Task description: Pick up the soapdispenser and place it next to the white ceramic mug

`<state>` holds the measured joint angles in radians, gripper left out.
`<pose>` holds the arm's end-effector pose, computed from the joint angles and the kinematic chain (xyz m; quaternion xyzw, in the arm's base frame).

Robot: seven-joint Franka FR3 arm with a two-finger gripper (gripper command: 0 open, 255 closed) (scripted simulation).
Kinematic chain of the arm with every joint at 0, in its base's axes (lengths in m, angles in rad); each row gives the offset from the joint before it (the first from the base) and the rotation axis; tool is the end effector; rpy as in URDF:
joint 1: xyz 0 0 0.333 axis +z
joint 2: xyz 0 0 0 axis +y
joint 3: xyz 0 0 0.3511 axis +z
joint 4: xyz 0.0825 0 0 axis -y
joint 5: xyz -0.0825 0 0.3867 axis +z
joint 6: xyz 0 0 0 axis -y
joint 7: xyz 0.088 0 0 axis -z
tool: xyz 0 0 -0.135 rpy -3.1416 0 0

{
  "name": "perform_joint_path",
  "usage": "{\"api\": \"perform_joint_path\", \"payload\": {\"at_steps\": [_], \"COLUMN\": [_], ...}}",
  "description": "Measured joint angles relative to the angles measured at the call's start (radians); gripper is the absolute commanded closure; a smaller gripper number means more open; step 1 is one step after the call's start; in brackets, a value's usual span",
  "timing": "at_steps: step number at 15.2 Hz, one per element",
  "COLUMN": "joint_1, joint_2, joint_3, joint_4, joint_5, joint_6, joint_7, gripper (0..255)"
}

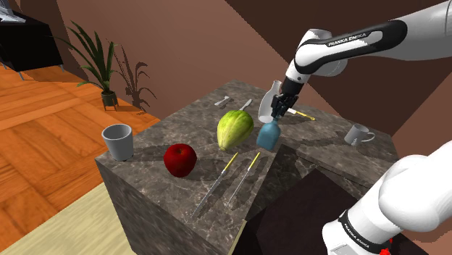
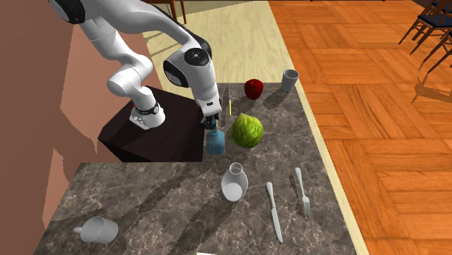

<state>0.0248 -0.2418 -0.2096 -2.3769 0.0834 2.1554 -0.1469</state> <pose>0.4511 -0.0806 0.4214 -0.9974 0.0389 -0.0166 0.0579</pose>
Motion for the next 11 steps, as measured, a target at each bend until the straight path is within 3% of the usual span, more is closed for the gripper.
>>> {"api": "perform_joint_path", "payload": {"at_steps": [11], "joint_1": [-0.003], "joint_2": [-0.053], "joint_3": [0.007], "joint_4": [0.094], "joint_5": [-0.016], "joint_6": [-0.145], "joint_7": [0.024], "gripper": [255]}}
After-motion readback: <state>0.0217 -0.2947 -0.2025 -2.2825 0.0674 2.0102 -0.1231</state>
